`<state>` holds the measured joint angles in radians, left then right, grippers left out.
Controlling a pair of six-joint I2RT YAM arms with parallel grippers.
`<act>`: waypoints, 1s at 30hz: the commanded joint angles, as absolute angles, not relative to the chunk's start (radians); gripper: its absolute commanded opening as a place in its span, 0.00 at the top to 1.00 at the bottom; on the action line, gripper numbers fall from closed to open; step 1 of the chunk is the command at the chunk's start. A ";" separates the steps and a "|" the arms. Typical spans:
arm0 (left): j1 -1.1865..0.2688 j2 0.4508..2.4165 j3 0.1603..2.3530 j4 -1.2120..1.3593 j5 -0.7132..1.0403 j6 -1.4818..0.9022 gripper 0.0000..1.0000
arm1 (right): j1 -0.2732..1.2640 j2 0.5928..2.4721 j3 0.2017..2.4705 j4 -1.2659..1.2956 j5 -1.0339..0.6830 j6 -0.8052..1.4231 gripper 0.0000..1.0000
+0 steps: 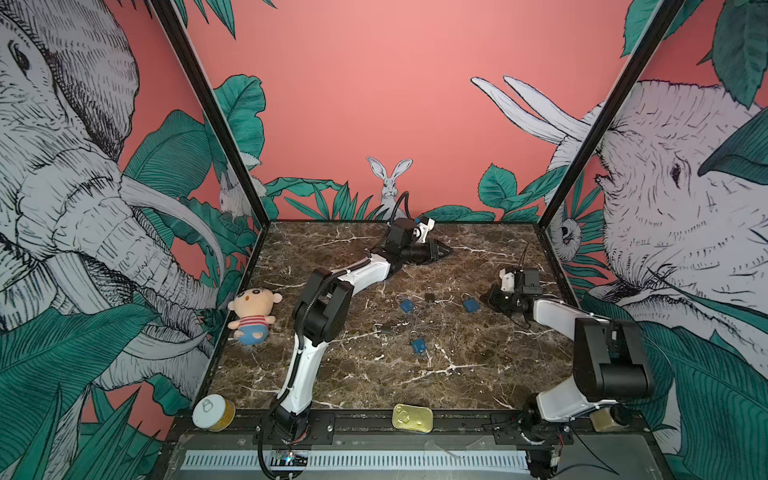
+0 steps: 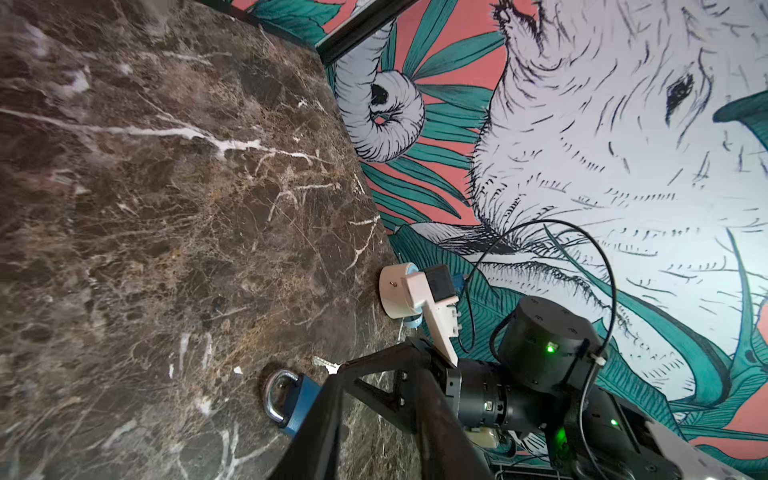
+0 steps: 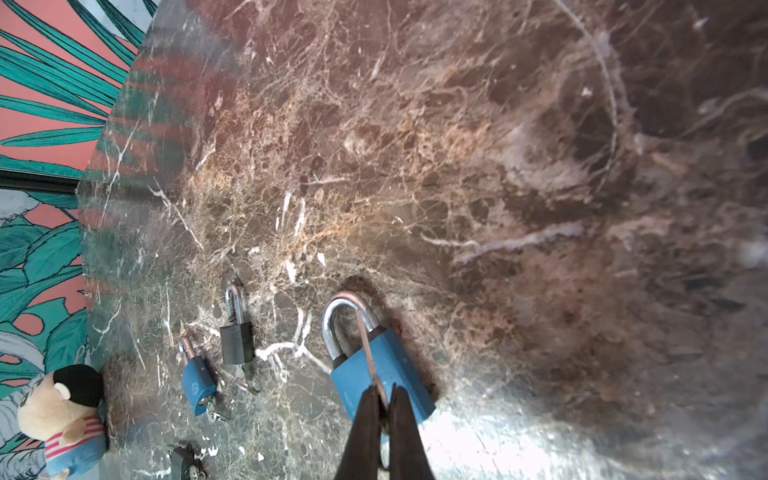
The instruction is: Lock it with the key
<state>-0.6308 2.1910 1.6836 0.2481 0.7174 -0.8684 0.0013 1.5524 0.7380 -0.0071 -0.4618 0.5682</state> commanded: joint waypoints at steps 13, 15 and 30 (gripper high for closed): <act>-0.609 2.129 1.636 0.310 0.728 -0.903 0.67 | 0.008 1.623 0.761 0.051 -0.429 0.583 0.85; -0.608 2.129 1.628 0.329 0.730 -0.915 0.67 | 0.007 1.621 0.760 0.052 -0.427 0.586 0.82; -0.591 2.037 1.524 0.359 0.701 -0.900 0.67 | 0.029 1.435 0.769 -0.100 -0.367 0.549 0.77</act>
<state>-0.6018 2.1490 1.5528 0.3256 0.7158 -0.9218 0.0132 1.4841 0.7429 -0.0387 -0.3996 0.5743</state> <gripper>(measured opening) 0.326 0.233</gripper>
